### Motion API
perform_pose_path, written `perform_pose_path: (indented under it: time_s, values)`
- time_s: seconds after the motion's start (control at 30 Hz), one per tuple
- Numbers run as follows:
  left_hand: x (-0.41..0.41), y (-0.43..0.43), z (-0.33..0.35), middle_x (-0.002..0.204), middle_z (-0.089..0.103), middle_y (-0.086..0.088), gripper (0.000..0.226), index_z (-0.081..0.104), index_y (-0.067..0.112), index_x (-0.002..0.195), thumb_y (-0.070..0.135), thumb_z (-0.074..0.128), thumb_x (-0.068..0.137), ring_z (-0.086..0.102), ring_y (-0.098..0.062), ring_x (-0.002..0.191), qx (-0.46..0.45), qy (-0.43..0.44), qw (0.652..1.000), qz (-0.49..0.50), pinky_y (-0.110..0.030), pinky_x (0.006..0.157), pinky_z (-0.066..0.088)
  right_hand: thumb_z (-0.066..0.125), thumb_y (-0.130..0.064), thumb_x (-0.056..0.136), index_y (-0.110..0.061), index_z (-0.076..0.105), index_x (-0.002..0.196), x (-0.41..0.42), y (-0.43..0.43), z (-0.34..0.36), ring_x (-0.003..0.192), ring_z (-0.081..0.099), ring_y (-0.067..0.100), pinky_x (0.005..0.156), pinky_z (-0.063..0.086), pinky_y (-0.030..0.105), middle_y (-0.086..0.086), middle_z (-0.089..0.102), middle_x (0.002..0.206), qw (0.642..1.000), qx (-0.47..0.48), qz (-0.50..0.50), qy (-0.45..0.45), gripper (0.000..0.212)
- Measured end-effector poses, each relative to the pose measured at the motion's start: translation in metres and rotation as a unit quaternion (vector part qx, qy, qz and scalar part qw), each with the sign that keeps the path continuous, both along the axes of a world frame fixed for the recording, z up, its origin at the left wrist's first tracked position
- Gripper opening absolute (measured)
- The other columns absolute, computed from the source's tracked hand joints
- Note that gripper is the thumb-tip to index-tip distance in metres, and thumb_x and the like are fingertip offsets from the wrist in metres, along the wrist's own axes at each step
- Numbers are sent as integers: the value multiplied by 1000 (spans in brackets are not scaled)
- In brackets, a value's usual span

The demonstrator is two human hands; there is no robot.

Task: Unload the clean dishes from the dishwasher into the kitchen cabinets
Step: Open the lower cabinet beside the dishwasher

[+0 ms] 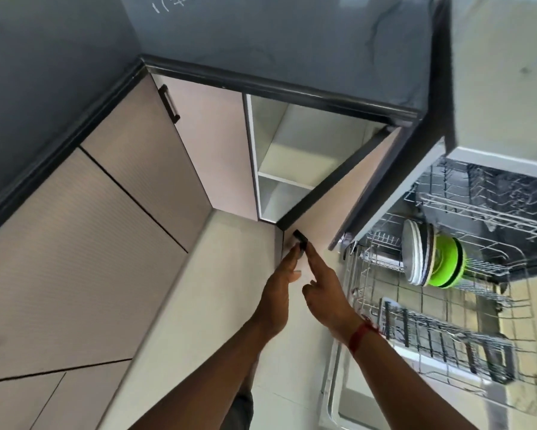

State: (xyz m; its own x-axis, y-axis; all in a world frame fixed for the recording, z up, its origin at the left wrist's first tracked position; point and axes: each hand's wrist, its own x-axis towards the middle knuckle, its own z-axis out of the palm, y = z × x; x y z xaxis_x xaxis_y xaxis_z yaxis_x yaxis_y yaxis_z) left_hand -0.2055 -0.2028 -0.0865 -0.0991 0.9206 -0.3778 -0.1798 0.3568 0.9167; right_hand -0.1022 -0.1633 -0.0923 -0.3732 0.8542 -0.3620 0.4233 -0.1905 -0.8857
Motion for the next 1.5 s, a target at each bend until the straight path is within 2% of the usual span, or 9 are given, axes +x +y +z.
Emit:
perform_pose_path:
  time_s: [0.1,0.27,0.37,0.5,0.67,0.8,0.93,1.1,1.5]
  values:
    - [37,-13,-1,150,29,16,44,25,32,147,14,21,106,40,23,112,-10,10,999,-36,5,87,31,36,22,78,-40,20,150,42,-14,6,124,41,9,92,43,8,-26,30,138,1000,-3,5,6,97]
    - [89,-18,2,135,35,28,38,37,59,119,26,26,107,42,34,99,-19,17,997,-79,2,85,30,32,24,76,-46,23,145,103,-18,17,106,45,-23,78,44,-1,-26,32,132,1000,-14,-1,-5,99]
    - [113,-22,9,138,34,31,32,38,68,120,42,31,102,41,25,114,-16,42,991,-125,-10,101,25,32,26,76,-31,29,150,131,-15,18,133,38,5,103,44,24,-12,41,144,999,-38,-20,-11,94]
    - [137,-29,24,155,29,12,54,30,53,140,53,37,86,27,-2,137,-18,70,979,-193,-24,108,19,32,30,74,-30,41,143,163,-12,25,126,45,4,76,45,5,-17,53,129,997,-58,-42,-11,91]
    - [144,-27,14,159,22,7,61,17,35,152,43,35,94,28,-14,144,21,165,954,-251,-20,109,24,38,29,70,-20,30,151,177,-11,27,142,34,15,105,43,30,1,40,152,997,-44,-57,-29,95]
    - [144,-19,13,159,18,13,66,12,44,151,40,38,91,31,-11,141,41,188,945,-265,-19,107,28,40,26,72,-21,22,154,171,-11,25,143,33,21,108,43,40,5,35,155,997,-10,-39,-72,97]
    - [139,-18,3,157,5,16,67,12,30,154,35,41,94,21,-13,147,82,249,905,-334,-24,114,26,44,15,79,-29,14,155,176,-28,20,123,55,29,84,55,26,5,43,149,988,18,-59,-138,93]
    - [147,-22,-3,157,-1,25,83,4,39,153,55,41,80,-1,6,146,54,200,903,-377,-35,123,9,53,-3,93,-19,8,155,200,-56,8,148,18,18,111,21,22,2,16,161,970,44,-63,-232,78]
    - [240,-8,-45,160,24,2,76,24,18,154,35,51,85,22,-6,145,34,245,890,-382,-18,115,16,59,-9,93,-11,53,138,282,-66,-41,128,54,18,107,34,24,7,58,137,951,-57,-174,-250,46]
